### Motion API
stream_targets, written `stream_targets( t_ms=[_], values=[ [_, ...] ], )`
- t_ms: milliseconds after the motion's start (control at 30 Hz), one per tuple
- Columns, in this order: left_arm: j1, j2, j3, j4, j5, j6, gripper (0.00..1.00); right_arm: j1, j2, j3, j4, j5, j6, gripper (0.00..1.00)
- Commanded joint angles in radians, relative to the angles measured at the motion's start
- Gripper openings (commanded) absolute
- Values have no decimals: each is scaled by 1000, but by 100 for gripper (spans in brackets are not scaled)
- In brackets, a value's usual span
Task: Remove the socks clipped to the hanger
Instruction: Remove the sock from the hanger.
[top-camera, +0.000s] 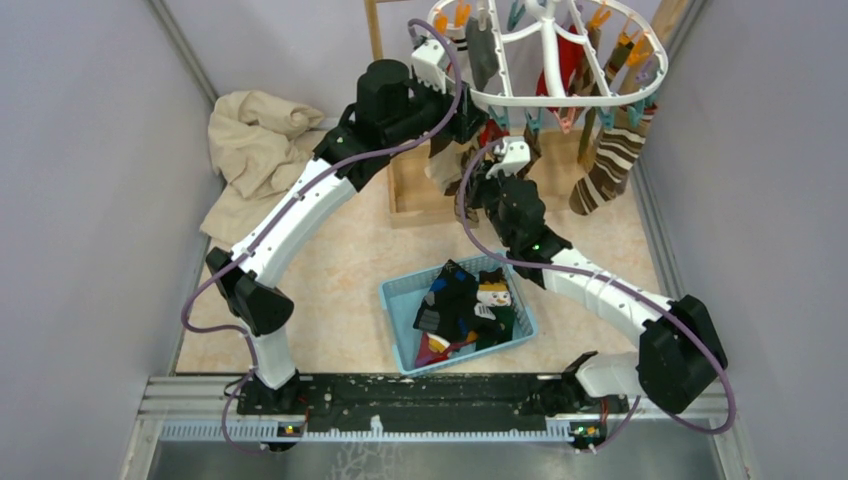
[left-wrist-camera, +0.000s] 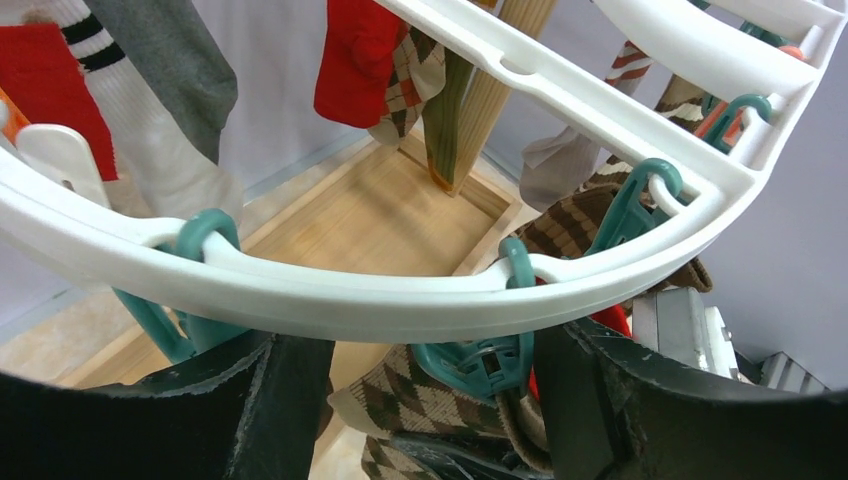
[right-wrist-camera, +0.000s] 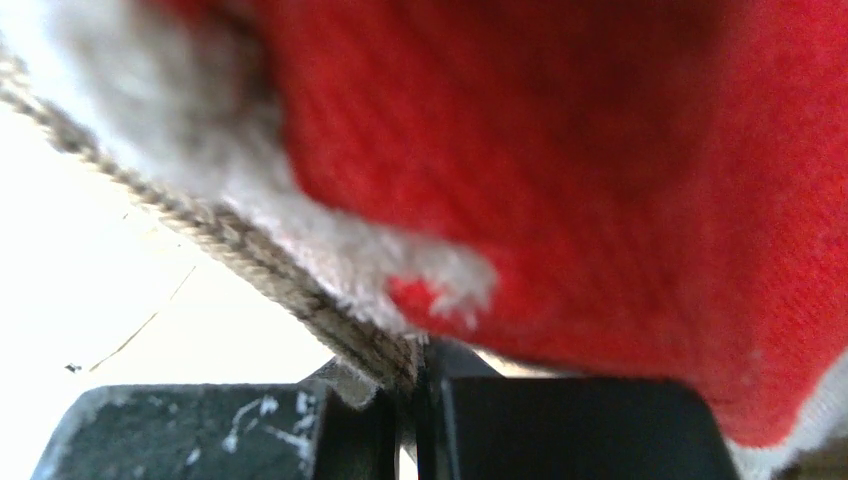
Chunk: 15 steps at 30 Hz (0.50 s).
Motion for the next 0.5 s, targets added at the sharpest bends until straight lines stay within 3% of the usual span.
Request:
stream_targets(
  t_ms=[0,467],
  values=[
    [2,-34,-14,11,10,-36,74,2,-31,44,4,-59,-24,0],
    [-3,-33,-2,58,-34,-76,74,2,-18,33,-12,-81,-1,0]
  ],
)
